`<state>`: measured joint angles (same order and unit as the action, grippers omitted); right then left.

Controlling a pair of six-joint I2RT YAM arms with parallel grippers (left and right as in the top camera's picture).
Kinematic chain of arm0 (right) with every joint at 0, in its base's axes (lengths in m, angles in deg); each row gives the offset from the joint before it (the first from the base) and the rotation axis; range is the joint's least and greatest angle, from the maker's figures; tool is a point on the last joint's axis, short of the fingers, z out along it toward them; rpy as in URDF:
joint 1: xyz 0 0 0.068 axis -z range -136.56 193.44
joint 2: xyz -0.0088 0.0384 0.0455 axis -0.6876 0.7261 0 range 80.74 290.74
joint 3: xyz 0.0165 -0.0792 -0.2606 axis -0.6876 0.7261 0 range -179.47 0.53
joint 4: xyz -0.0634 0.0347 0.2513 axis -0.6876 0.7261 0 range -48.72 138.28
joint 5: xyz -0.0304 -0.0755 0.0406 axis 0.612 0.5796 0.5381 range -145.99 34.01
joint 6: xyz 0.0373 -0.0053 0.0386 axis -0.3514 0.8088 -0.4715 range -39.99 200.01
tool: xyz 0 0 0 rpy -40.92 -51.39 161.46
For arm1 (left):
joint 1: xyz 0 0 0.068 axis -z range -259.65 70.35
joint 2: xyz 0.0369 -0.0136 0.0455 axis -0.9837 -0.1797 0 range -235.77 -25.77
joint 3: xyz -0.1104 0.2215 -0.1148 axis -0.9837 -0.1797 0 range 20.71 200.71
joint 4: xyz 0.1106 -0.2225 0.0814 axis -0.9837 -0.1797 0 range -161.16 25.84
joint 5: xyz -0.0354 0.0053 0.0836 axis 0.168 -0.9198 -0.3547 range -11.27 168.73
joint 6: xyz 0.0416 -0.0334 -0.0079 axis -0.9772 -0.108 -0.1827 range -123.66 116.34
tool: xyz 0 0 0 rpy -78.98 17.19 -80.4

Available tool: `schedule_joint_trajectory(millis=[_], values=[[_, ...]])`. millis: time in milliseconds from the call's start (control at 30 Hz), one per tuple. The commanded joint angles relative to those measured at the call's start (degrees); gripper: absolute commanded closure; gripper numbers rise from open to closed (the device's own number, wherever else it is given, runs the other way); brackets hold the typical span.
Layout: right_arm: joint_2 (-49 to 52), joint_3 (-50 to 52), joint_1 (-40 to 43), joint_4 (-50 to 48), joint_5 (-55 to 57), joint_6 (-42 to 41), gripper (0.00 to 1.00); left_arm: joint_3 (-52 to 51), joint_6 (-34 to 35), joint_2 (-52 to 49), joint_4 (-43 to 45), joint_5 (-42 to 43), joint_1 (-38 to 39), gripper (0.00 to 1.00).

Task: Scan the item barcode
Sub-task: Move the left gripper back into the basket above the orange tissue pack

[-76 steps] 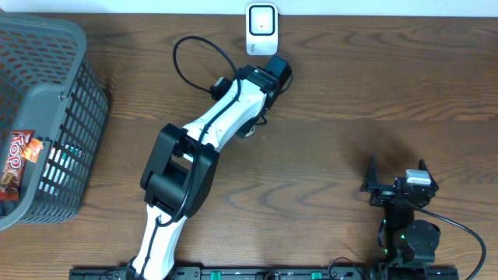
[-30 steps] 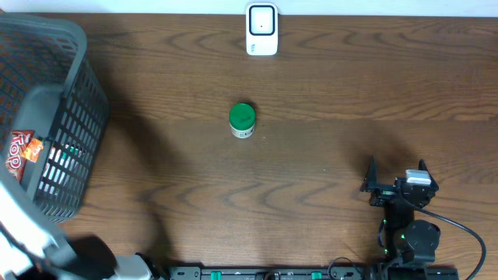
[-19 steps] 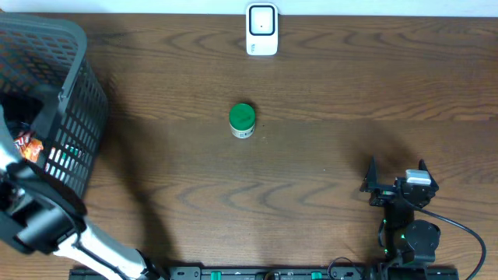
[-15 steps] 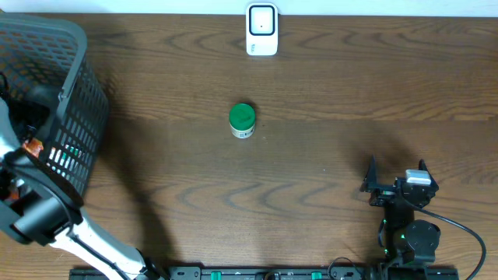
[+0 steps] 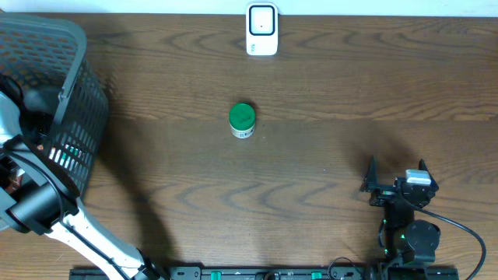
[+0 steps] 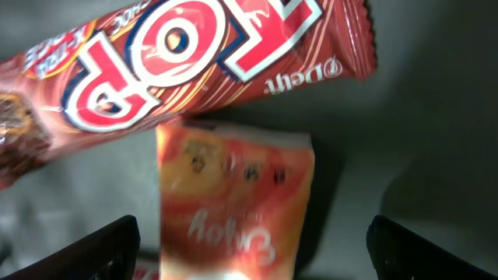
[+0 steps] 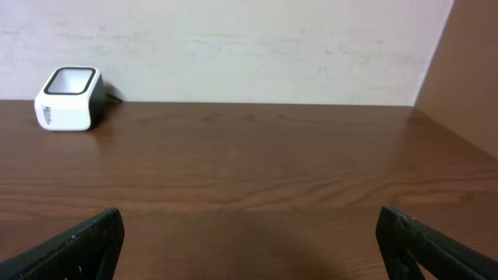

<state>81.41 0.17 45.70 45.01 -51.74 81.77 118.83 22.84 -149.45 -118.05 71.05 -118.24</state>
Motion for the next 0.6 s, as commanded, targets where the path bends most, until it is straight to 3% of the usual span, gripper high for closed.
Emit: schedule_joint_trajectory(millis=[0,233,400,467,567], values=[[-0.39,0.04,-0.55,0.31,-0.24,0.44,0.01,-3.80,-1.22,-0.76,2.54,-1.16,-0.13,0.06],[-0.39,0.04,-0.55,0.31,-0.24,0.46,0.01,-9.88,-1.20,-0.76,8.20,-1.22,-0.13,0.07],[-0.39,0.04,-0.55,0.31,-0.24,0.46,0.01,-9.88,-1.18,-0.74,8.04,-1.42,-0.20,0.21],[-0.39,0.04,-0.55,0.31,-0.24,0.46,0.01,-9.86,-1.18,-0.74,7.91,-1.42,-0.24,0.32],[-0.39,0.04,-0.55,0.31,-0.24,0.44,0.01,-9.86,-1.18,-0.72,7.45,-1.42,-0.24,0.35]])
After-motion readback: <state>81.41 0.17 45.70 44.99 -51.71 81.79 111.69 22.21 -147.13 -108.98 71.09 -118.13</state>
